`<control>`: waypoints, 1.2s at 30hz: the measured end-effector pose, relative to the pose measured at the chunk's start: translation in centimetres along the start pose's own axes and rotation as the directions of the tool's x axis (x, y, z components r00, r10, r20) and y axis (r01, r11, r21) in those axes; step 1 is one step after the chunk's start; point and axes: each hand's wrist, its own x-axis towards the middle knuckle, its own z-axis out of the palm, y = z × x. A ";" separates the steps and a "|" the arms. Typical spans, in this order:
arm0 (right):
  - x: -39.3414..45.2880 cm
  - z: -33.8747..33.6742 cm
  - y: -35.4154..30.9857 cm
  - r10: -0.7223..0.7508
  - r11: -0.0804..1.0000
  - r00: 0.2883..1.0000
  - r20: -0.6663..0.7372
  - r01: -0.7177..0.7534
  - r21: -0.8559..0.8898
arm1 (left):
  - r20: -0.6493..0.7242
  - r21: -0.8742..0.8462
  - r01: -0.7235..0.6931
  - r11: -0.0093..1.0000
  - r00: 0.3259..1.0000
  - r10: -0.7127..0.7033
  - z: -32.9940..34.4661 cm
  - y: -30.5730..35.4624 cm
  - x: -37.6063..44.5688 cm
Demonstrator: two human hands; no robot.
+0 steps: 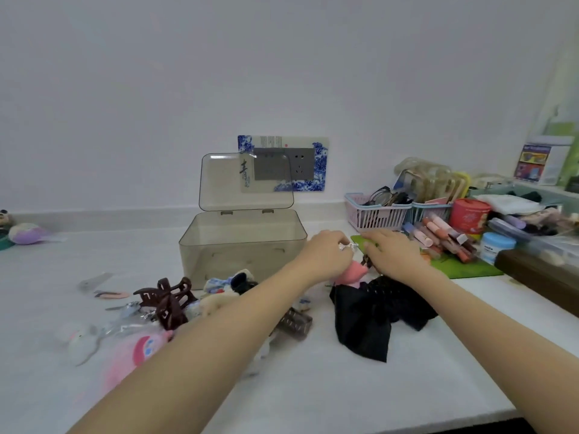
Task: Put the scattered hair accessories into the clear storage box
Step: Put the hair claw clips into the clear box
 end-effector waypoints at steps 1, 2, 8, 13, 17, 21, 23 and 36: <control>1.3 0.4 1.4 0.040 0.999 0.997 0.072 -0.040 0.006 | 0.041 -0.019 0.020 1.000 0.999 -0.019 0.6 0.5 1.3; 2.5 0.8 2.4 0.056 0.998 0.990 0.130 -0.060 0.027 | 0.090 -0.027 0.048 0.998 0.995 -0.046 1.1 0.7 2.7; 5.0 1.0 3.7 0.014 0.952 0.930 0.368 -0.126 0.280 | 0.281 0.055 0.240 0.969 0.928 -0.246 4.2 -0.7 9.9; 4.3 1.2 4.3 -0.078 0.902 0.926 0.369 -0.092 0.422 | 0.408 0.215 0.110 0.971 0.893 -0.191 4.5 -1.2 11.7; 2.4 1.0 4.5 -0.114 0.889 0.929 0.351 -0.062 0.454 | 0.455 0.243 0.007 0.970 0.882 -0.120 3.8 -1.1 10.7; 0.4 0.8 4.0 -0.117 0.882 0.931 0.346 -0.063 0.467 | 0.469 0.265 0.025 0.964 0.870 -0.151 3.4 -0.8 8.9; -0.5 0.8 3.6 -0.097 0.881 0.934 0.343 -0.080 0.466 | 0.489 0.296 0.005 0.955 0.858 -0.156 3.0 -0.7 8.1; -3.6 0.4 1.9 0.020 0.772 0.968 0.251 -0.174 0.611 | 0.411 0.249 -0.001 0.969 0.906 -0.105 1.0 -0.2 3.9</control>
